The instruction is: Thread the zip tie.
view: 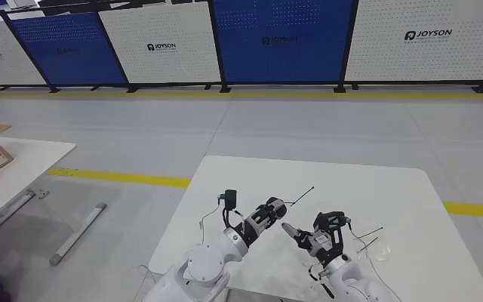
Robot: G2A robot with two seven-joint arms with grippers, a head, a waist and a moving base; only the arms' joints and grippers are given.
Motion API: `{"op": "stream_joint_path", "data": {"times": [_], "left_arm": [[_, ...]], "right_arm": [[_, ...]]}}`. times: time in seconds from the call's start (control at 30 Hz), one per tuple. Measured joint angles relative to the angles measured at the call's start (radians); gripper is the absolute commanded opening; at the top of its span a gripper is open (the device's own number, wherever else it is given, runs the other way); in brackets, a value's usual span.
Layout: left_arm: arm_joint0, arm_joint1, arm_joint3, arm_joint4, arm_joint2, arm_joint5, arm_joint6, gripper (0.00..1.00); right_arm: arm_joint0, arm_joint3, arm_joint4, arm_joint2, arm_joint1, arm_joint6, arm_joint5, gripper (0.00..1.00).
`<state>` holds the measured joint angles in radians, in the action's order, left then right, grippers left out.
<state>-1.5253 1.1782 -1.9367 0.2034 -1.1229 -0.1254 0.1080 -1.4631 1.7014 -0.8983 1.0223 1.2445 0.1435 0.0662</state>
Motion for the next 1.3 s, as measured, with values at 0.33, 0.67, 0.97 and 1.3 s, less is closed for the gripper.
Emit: {"op": "stream_joint_path", "data": {"times": [0.33,0.67,0.97,1.3], "left_arm": [[0.003,0.003,0.004,-0.006,0.015,0.009,-0.001,0.0],[-0.002,0.004,0.0,-0.023,0.021,0.011,0.003,0.0],[-0.005,0.006,-0.003,-0.05,0.028,0.009,-0.001,0.0],[-0.007,0.008,-0.007,-0.069,0.038,0.005,-0.001,0.0]], "right_arm": [[-0.011,-0.001,0.044,0.014,0.005,-0.086,0.03,1.0],[0.008,-0.017,0.047,-0.003,0.015,-0.079,0.022,0.41],[0.011,-0.017,0.038,-0.006,0.02,-0.09,0.041,0.4],[0.001,-0.01,0.024,0.002,0.022,-0.112,0.054,0.35]]}}
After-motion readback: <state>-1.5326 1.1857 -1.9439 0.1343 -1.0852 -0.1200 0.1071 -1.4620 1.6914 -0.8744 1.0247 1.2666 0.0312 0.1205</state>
